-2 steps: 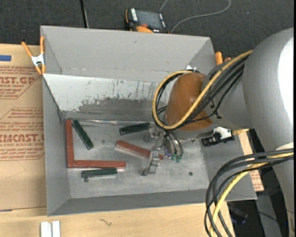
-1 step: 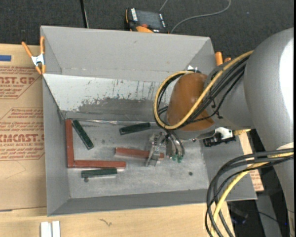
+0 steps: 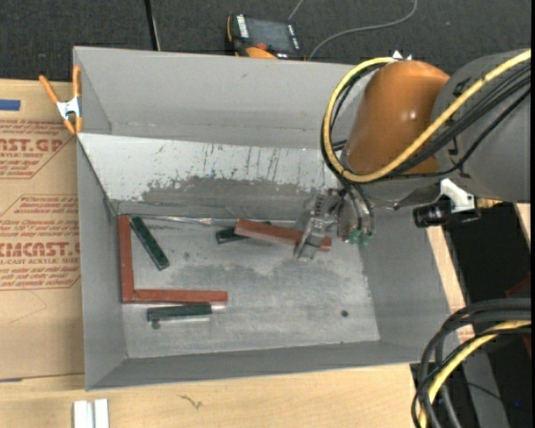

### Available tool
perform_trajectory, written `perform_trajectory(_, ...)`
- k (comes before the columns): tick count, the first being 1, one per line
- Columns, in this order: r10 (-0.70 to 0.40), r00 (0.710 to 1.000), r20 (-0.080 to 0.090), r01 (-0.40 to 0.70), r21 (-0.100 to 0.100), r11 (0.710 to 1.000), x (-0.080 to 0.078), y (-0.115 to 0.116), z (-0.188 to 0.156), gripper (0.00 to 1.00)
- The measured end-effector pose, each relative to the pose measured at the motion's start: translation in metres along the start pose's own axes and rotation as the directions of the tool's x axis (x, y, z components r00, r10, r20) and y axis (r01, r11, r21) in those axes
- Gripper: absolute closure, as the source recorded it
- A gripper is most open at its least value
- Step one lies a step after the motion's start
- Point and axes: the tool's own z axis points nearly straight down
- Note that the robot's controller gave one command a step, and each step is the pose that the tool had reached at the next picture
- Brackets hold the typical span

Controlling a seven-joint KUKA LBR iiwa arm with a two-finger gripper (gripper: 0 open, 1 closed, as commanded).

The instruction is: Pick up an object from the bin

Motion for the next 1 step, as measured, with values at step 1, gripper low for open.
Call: perform_trajectory(1, -0.284, 0.959, -0.005, 0.284, 0.000, 0.959, 0.0040, 0.0124, -0.0145, 1.00)
